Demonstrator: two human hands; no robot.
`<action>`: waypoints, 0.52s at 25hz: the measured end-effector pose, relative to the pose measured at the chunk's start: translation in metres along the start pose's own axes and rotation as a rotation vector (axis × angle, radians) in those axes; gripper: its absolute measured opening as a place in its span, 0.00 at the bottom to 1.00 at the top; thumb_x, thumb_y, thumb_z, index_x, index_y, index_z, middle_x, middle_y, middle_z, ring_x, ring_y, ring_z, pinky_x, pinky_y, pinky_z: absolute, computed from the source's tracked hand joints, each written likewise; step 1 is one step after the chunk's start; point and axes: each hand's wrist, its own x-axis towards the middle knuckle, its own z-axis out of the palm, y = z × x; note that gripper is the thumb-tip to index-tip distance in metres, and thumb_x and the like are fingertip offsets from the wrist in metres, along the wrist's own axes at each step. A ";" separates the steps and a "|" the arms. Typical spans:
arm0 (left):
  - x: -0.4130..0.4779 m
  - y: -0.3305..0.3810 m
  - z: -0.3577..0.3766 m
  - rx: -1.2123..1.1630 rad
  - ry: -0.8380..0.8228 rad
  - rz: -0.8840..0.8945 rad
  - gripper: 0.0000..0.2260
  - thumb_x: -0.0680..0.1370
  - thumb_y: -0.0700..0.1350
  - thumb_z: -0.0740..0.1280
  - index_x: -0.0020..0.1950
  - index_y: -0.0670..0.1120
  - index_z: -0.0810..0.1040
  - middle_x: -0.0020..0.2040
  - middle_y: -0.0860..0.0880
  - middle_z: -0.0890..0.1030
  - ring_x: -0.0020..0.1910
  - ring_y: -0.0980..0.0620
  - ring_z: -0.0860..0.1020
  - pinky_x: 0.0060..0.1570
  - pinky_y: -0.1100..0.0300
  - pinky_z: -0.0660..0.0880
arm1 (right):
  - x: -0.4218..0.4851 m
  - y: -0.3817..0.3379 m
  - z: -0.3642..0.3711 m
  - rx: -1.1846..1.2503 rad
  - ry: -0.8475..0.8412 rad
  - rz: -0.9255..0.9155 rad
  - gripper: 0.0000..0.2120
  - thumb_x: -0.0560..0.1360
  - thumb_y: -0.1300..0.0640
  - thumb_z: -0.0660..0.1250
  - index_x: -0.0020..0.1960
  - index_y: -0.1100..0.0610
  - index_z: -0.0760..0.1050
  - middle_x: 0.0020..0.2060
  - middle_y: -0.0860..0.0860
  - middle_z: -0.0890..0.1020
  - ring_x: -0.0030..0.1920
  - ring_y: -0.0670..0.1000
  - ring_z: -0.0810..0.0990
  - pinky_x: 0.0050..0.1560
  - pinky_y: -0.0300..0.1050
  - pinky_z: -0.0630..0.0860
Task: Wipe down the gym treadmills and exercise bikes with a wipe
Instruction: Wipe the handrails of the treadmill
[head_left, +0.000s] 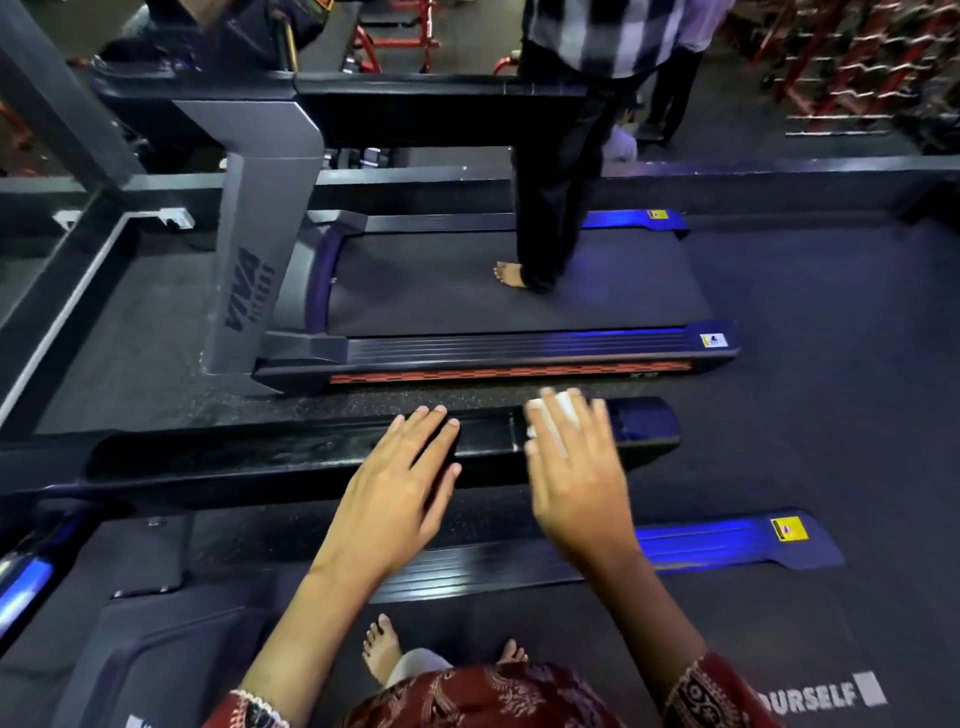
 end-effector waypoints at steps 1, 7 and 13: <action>0.004 0.004 0.002 0.000 -0.013 0.009 0.21 0.79 0.48 0.56 0.64 0.37 0.76 0.63 0.39 0.76 0.63 0.41 0.75 0.67 0.50 0.63 | 0.000 0.006 -0.002 0.000 -0.032 -0.062 0.21 0.83 0.56 0.49 0.63 0.65 0.76 0.62 0.61 0.77 0.63 0.63 0.74 0.68 0.61 0.62; 0.026 0.027 0.013 0.017 -0.092 0.033 0.23 0.79 0.52 0.56 0.65 0.37 0.75 0.63 0.39 0.77 0.63 0.42 0.75 0.69 0.53 0.59 | 0.014 0.020 -0.009 0.003 -0.014 0.099 0.18 0.79 0.58 0.55 0.58 0.66 0.78 0.56 0.61 0.80 0.59 0.64 0.77 0.67 0.60 0.62; 0.037 0.041 0.020 0.022 -0.101 0.037 0.23 0.79 0.52 0.55 0.65 0.38 0.75 0.62 0.40 0.78 0.62 0.43 0.76 0.69 0.54 0.58 | 0.015 0.071 -0.021 -0.036 -0.018 0.234 0.19 0.79 0.55 0.54 0.57 0.63 0.79 0.56 0.58 0.81 0.58 0.61 0.79 0.66 0.59 0.60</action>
